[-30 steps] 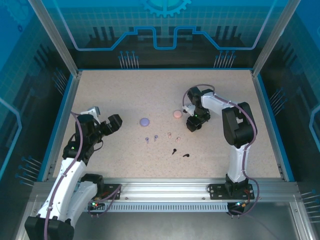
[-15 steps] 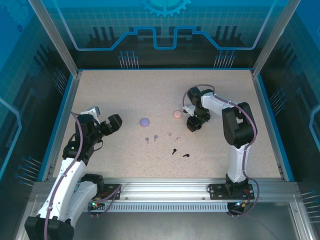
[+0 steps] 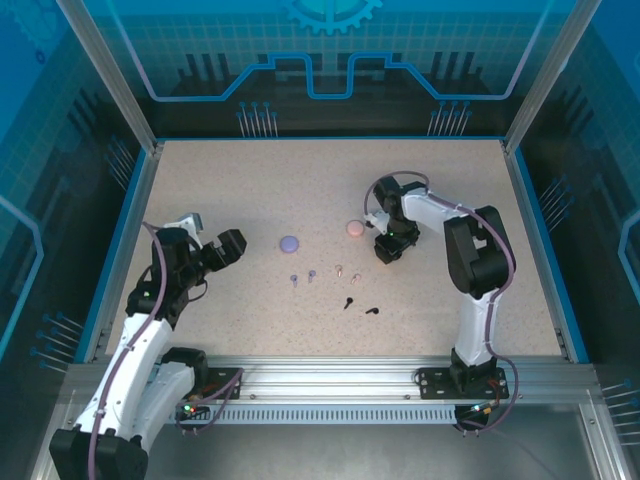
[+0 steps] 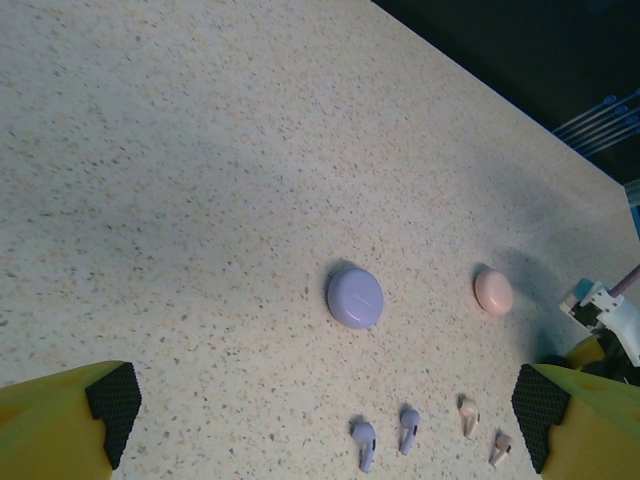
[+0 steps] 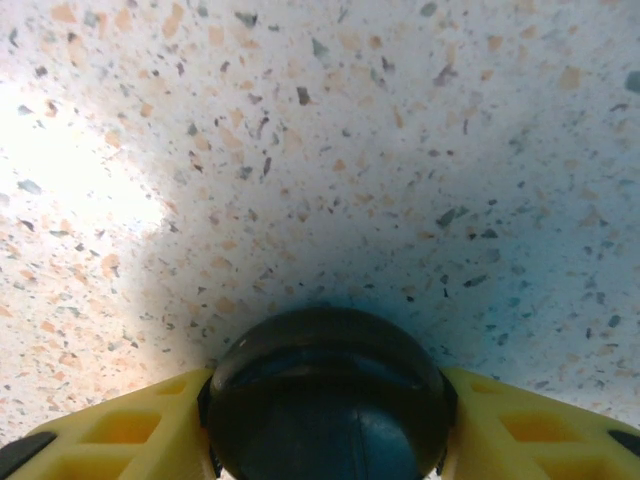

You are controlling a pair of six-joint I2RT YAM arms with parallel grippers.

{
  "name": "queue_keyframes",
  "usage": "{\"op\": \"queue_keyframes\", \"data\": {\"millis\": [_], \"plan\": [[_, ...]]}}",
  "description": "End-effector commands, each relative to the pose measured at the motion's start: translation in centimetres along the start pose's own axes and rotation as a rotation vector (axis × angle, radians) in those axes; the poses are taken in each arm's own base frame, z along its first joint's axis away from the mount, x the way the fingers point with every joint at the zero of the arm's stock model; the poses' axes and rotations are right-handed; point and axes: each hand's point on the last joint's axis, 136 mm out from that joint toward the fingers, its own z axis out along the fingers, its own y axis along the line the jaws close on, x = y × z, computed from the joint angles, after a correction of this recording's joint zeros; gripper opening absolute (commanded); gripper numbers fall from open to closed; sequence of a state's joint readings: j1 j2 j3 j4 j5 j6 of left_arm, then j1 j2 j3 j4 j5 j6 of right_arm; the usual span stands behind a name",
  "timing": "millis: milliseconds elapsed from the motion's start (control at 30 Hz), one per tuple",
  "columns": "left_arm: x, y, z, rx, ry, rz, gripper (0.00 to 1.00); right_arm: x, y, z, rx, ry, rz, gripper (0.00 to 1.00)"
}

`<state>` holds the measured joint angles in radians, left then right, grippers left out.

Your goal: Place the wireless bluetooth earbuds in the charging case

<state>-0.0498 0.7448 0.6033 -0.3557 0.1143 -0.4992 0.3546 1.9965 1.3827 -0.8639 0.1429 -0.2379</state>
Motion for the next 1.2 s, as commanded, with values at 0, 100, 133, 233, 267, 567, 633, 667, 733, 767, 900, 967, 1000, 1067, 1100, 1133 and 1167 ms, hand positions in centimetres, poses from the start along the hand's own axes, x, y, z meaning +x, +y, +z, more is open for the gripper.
{"op": "queue_keyframes", "data": {"millis": [0,100,133,233,267,567,633,667,733,767,900,967,1000,1067,1100,1133,1167], "plan": [[0.0,-2.6,0.1,0.128,0.041,-0.002,0.99,-1.1,0.4,-1.0,0.017,-0.095,-0.033,0.52],[0.4,-4.7,0.4,0.237,0.094,-0.006,0.97,-1.5,0.8,-2.6,0.012,-0.179,-0.048,0.51],[0.6,-5.5,0.4,0.282,0.117,-0.007,0.96,-1.5,1.1,-3.3,0.006,-0.213,-0.056,0.51],[1.2,-7.7,0.4,0.395,0.189,-0.029,0.96,-2.0,2.6,-5.6,-0.015,-0.342,-0.102,0.51],[1.4,-8.4,0.4,0.426,0.209,-0.037,0.95,-2.1,3.1,-6.3,-0.013,-0.382,-0.121,0.51],[3.2,-13.6,0.0,0.641,0.347,-0.046,0.88,-1.4,8.4,-12.9,-0.032,-0.756,-0.242,0.5],[4.0,-14.4,-0.1,0.661,0.374,-0.019,0.87,-0.6,9.6,-13.9,-0.028,-0.835,-0.262,0.5],[4.3,-14.7,0.0,0.668,0.384,-0.012,0.87,-0.4,10.1,-14.4,-0.023,-0.866,-0.269,0.5],[5.1,-15.6,0.1,0.685,0.414,-0.005,0.85,0.1,10.9,-15.5,0.003,-0.929,-0.28,0.5],[5.5,-16.0,0.1,0.695,0.427,-0.001,0.85,0.3,11.4,-15.9,0.011,-0.953,-0.291,0.5],[7.0,-18.1,0.1,0.737,0.489,0.038,0.85,1.2,12.6,-16.9,0.066,-1.014,-0.32,0.5],[7.6,-19.1,0.1,0.753,0.514,0.06,0.84,1.4,12.9,-17.3,0.086,-1.024,-0.33,0.49],[7.8,-19.7,0.0,0.762,0.523,0.07,0.84,1.4,13.1,-17.4,0.094,-1.027,-0.337,0.49],[8.4,-20.7,-0.1,0.783,0.543,0.089,0.83,1.5,13.3,-17.7,0.103,-1.036,-0.346,0.49],[8.8,-21.1,-0.1,0.789,0.556,0.097,0.83,1.5,13.5,-18.0,0.104,-1.044,-0.351,0.49],[9.1,-21.5,-0.1,0.795,0.565,0.107,0.83,1.5,13.6,-18.1,0.105,-1.047,-0.354,0.49],[9.3,-21.8,-0.1,0.799,0.573,0.114,0.83,1.5,13.7,-18.3,0.107,-1.052,-0.358,0.49]]}}
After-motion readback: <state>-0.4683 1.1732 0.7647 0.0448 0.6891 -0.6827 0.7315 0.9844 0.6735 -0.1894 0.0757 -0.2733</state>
